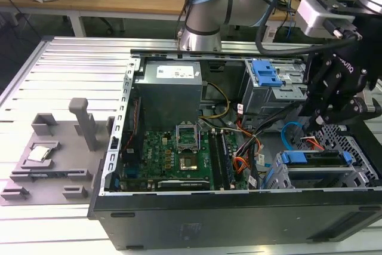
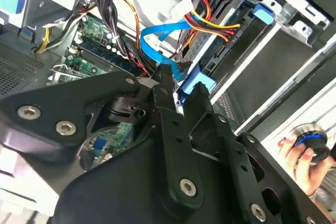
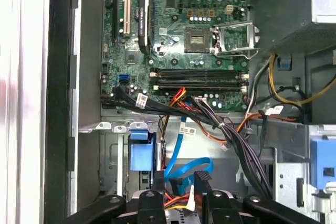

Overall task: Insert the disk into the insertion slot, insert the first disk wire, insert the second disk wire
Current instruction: 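Insert the second disk wire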

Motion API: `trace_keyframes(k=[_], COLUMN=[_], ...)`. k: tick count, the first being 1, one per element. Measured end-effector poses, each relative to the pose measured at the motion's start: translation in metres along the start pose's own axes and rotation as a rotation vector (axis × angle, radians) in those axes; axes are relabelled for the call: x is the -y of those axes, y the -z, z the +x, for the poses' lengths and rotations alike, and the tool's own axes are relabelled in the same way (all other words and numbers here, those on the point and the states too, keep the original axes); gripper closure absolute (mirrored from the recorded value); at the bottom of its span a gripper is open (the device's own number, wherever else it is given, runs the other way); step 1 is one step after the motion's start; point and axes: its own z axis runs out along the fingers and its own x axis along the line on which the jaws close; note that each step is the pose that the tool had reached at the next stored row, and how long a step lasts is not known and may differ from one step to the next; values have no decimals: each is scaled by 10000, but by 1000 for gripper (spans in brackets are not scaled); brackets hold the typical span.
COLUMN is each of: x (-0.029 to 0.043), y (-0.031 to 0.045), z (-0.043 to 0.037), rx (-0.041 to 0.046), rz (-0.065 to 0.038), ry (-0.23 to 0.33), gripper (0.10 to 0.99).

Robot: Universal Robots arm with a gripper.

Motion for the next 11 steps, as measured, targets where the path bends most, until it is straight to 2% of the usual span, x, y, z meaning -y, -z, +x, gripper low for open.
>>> trace_keyframes(k=[5, 7, 11], x=[1, 4, 7], y=[-57, -109, -134], z=[1, -8, -10], rx=[-49, -79, -145], rz=[-10, -15, -22], ry=[980, 1426, 1522], gripper=[725, 725, 725])
